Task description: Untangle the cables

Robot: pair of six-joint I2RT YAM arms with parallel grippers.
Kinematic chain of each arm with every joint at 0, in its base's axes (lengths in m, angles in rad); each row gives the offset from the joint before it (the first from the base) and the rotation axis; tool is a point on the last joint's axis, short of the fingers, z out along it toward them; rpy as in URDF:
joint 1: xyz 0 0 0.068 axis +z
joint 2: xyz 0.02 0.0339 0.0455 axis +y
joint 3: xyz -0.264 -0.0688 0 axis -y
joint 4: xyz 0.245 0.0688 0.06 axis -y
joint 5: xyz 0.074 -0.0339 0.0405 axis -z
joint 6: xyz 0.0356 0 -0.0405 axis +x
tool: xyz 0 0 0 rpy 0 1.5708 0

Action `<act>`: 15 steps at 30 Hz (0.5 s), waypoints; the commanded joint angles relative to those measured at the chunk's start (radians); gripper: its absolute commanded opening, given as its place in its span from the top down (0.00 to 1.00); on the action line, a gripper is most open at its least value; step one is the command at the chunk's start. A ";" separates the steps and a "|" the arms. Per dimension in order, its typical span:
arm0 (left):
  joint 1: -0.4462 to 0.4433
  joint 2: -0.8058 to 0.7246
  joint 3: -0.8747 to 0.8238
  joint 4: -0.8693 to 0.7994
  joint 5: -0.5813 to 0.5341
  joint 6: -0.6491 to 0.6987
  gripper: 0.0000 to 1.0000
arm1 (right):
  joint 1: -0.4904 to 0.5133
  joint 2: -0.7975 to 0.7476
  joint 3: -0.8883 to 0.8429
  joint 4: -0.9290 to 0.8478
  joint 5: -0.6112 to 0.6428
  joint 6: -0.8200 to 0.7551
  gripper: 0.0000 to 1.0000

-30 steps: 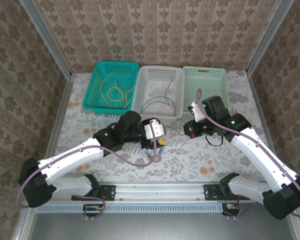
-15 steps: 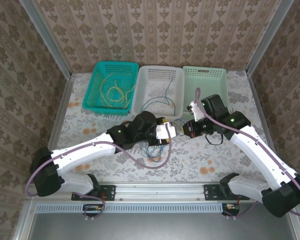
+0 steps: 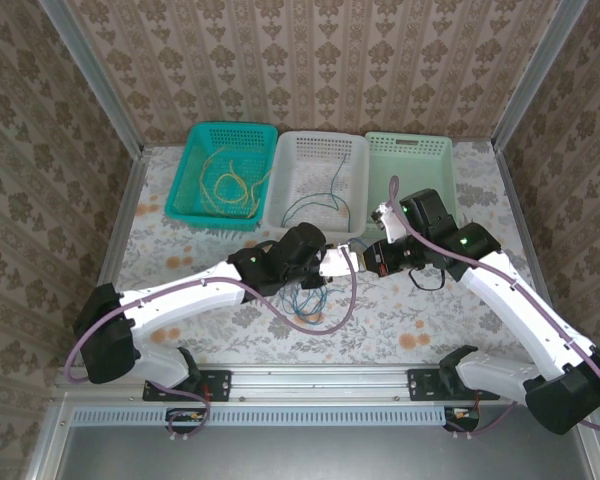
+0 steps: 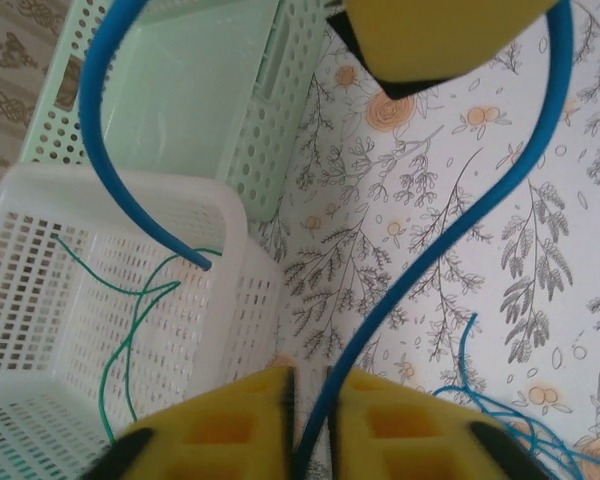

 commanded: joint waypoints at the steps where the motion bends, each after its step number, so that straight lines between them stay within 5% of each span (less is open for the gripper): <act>1: -0.006 -0.023 0.000 0.000 0.021 -0.033 0.95 | 0.000 -0.036 0.017 0.039 0.032 0.055 1.00; 15: 0.049 -0.032 -0.087 0.175 0.349 -0.415 1.00 | 0.007 -0.316 -0.250 0.504 0.313 0.329 1.00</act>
